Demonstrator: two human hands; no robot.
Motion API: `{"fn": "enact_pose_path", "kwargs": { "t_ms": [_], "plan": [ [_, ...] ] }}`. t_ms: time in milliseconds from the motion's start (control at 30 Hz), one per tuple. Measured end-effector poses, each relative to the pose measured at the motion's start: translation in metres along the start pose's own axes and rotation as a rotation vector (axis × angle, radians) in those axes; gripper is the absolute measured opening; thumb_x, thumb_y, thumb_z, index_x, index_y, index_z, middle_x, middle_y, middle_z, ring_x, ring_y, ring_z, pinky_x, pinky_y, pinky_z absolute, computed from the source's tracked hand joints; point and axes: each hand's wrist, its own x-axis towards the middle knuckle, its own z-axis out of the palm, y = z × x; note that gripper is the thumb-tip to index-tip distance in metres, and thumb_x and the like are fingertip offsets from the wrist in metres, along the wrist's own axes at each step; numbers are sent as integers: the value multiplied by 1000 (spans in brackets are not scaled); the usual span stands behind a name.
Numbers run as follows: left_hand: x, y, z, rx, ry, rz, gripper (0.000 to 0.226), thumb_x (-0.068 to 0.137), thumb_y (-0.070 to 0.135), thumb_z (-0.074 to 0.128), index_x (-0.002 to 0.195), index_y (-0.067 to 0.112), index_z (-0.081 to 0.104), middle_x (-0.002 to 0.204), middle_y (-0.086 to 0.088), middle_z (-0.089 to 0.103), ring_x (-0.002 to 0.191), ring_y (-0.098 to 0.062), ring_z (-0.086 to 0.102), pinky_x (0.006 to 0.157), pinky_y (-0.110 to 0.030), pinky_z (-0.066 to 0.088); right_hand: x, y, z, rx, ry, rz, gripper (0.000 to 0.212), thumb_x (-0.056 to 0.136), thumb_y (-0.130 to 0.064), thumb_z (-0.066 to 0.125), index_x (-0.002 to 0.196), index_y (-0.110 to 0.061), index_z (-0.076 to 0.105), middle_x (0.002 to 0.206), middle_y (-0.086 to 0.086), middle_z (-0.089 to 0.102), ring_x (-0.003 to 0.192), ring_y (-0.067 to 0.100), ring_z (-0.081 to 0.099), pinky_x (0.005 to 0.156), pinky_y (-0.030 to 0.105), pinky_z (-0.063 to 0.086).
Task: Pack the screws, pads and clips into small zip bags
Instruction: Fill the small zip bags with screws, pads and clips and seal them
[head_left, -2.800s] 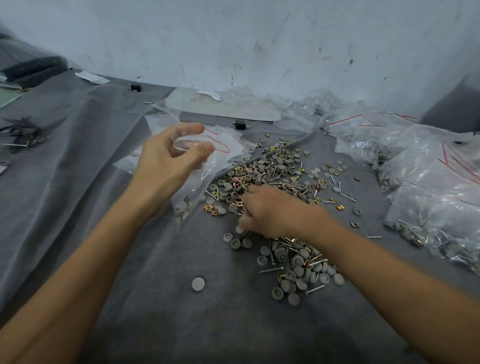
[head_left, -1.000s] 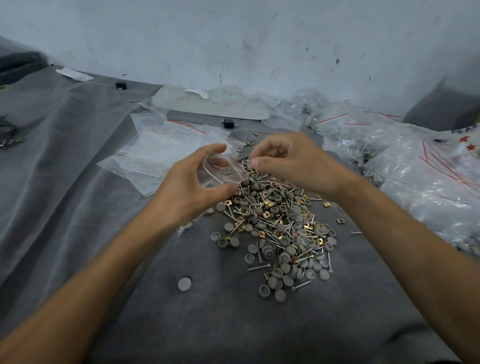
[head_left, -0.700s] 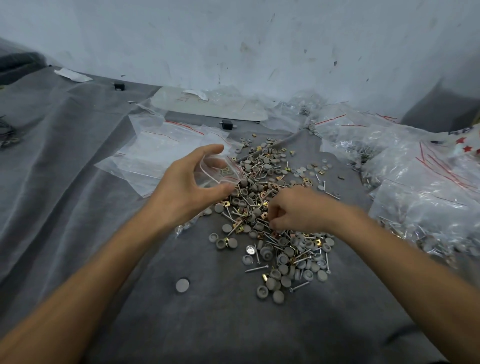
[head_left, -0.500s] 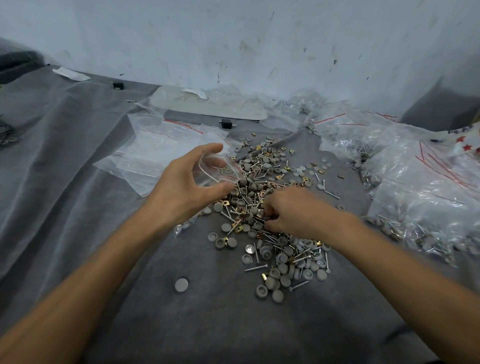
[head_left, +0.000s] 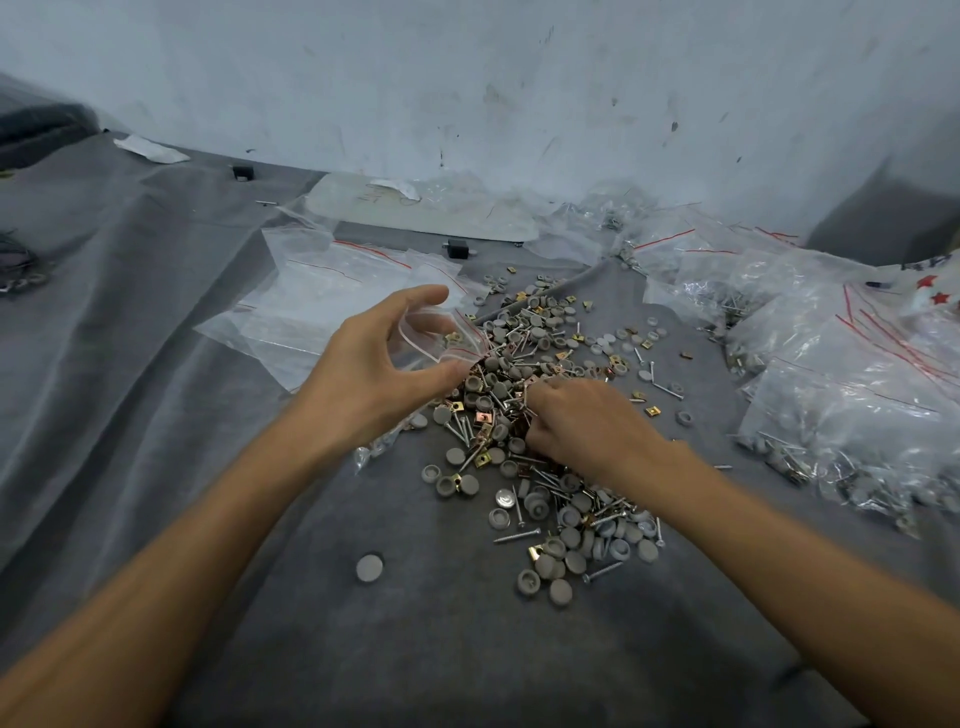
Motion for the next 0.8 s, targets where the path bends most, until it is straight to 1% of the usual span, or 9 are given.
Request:
{"fn": "enact_pose_path", "kwargs": {
  "t_ms": [133, 233, 300, 367, 467, 567, 633, 700, 800],
  "plan": [
    [0, 1, -2, 10, 4, 2, 69, 78, 38, 84, 140, 30, 54, 108, 26, 68, 108, 7, 62, 101, -28, 50, -1, 15, -3, 325, 48, 154, 21, 97, -29, 58, 83, -18, 47, 76, -3, 54, 69, 17, 47, 56, 31, 29],
    [0, 2, -1, 22, 6, -4, 68, 78, 39, 83, 139, 32, 53, 107, 26, 68, 108, 8, 62, 103, -31, 50, -1, 25, -7, 479, 34, 227, 22, 99, -34, 53, 89, -14, 52, 78, 6, 60, 66, 16, 48, 55, 34, 32],
    [0, 3, 0, 27, 4, -4, 69, 77, 39, 83, 139, 32, 53, 108, 23, 68, 107, 8, 62, 103, -32, 51, -1, 30, -8, 500, 6, 223, 22, 101, -36, 51, 89, -17, 54, 79, 5, 63, 67, 17, 51, 58, 34, 37],
    [0, 3, 0, 23, 3, -8, 69, 77, 39, 83, 139, 32, 53, 108, 22, 68, 107, 8, 62, 104, -33, 51, -1, 31, -9, 487, 15, 196, 20, 102, -36, 53, 85, -24, 53, 80, -1, 61, 70, 14, 53, 58, 32, 36],
    [-1, 4, -1, 21, -3, -19, 73, 75, 45, 82, 141, 33, 53, 109, 25, 68, 108, 7, 62, 104, -36, 51, 1, 31, -8, 458, 88, 158, 19, 100, -34, 56, 84, -23, 55, 88, -6, 55, 79, 10, 50, 63, 29, 34],
    [-1, 6, -1, 18, -10, -24, 76, 72, 50, 79, 141, 33, 52, 110, 25, 67, 108, 7, 63, 104, -36, 51, 4, 32, -10, 362, 72, 89, 19, 99, -32, 58, 84, -21, 54, 87, -4, 55, 80, 16, 51, 66, 33, 35],
    [-1, 7, -2, 19, -9, -27, 77, 72, 51, 78, 142, 32, 52, 110, 23, 68, 107, 7, 63, 104, -35, 51, 7, 32, -9, 221, -10, 11, 13, 98, -30, 58, 92, -18, 56, 92, -1, 58, 87, 21, 54, 69, 33, 35],
    [-1, 7, -2, 20, -5, -31, 77, 72, 49, 79, 142, 31, 52, 110, 22, 68, 107, 7, 62, 105, -36, 51, 9, 30, -6, 122, -60, -49, 14, 100, -29, 56, 106, -17, 59, 101, 2, 58, 94, 22, 55, 75, 34, 40],
    [-2, 8, -3, 18, -4, -38, 73, 76, 43, 81, 142, 30, 52, 111, 19, 68, 108, 6, 63, 105, -38, 50, 9, 27, -5, 107, -82, -76, 19, 101, -28, 56, 116, -19, 62, 109, 2, 59, 102, 22, 57, 85, 35, 46]
  ]
}}
